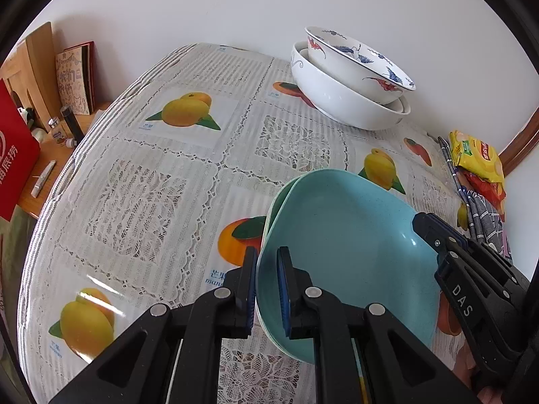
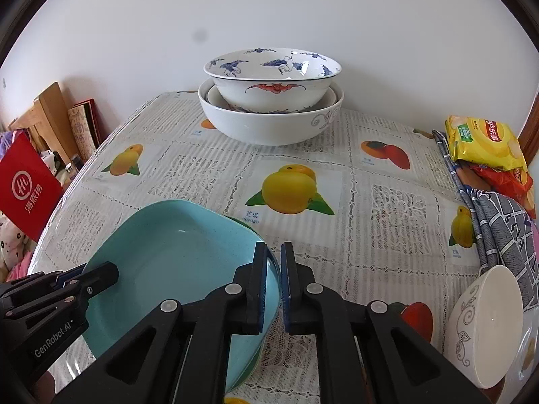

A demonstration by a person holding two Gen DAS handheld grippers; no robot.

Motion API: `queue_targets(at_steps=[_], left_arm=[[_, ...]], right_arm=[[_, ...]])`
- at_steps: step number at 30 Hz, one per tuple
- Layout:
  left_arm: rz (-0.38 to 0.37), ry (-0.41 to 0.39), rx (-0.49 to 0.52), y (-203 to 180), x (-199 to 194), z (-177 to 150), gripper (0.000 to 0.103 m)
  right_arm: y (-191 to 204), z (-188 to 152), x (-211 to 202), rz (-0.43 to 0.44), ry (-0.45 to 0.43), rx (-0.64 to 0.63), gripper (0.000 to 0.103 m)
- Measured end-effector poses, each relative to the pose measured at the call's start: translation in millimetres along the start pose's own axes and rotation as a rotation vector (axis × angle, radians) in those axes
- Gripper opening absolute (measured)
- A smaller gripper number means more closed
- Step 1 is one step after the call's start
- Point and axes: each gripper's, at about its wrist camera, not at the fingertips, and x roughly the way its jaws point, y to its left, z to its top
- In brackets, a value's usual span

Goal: Organize plates and bowls
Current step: 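Lower the blue plate onto the green plate and open both grippers, then move both grippers toward the small terracotta pots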

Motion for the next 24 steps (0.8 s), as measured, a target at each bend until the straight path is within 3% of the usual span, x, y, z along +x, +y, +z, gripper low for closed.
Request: queue_targets(at_steps=[9,16,18,24], left_arm=[[0.006,0.039,0.014,-3,-1,-3,0.016],[0.013,0.023,0.055,-14,-17,-10,0.040],[0.014,0.012,0.061,-16,-23,-12,0.041],[0.001,-0.015,0.080,-30,-43,-20,0.041]], right_arm=[[1,-1,-6,0.020,-0.022,0.003,0.010],[0,-9,-27,0.015,-0.041,-0.006,0.016],[-4,-14,-33,0.016,-0.039,-0.001,0.017],[-25,-33,-57,0.006,-0.048,0.029,0.034]])
